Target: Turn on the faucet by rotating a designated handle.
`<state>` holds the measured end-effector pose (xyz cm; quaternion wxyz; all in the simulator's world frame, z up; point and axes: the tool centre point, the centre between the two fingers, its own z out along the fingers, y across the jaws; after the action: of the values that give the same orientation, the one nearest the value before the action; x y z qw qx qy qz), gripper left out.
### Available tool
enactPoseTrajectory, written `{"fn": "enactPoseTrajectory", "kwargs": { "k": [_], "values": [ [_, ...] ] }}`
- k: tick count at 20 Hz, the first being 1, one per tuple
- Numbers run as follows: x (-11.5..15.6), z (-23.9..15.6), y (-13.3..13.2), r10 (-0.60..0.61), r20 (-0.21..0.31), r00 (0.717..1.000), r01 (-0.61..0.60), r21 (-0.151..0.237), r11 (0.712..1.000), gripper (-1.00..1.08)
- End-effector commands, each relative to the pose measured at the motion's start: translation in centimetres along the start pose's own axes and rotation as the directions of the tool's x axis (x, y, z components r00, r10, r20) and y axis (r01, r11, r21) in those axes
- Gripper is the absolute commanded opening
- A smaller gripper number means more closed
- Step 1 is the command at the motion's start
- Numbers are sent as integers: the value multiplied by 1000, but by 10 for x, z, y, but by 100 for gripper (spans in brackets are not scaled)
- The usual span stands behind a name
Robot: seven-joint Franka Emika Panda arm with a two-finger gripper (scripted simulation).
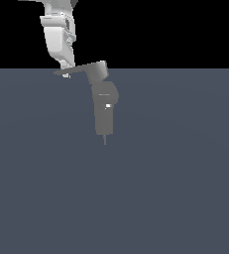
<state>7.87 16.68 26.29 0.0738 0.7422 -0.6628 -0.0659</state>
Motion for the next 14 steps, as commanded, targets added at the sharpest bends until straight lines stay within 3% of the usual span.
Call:
{"fn": "enactPoseTrajectory", "kwargs": {
  "k": [1, 14],
  "values": [
    [0, 0, -1, 4, -1, 1000, -4, 1, 1000, -100],
    [-1, 1, 23, 3, -1, 1000, -3, 0, 1000, -100]
  ]
}}
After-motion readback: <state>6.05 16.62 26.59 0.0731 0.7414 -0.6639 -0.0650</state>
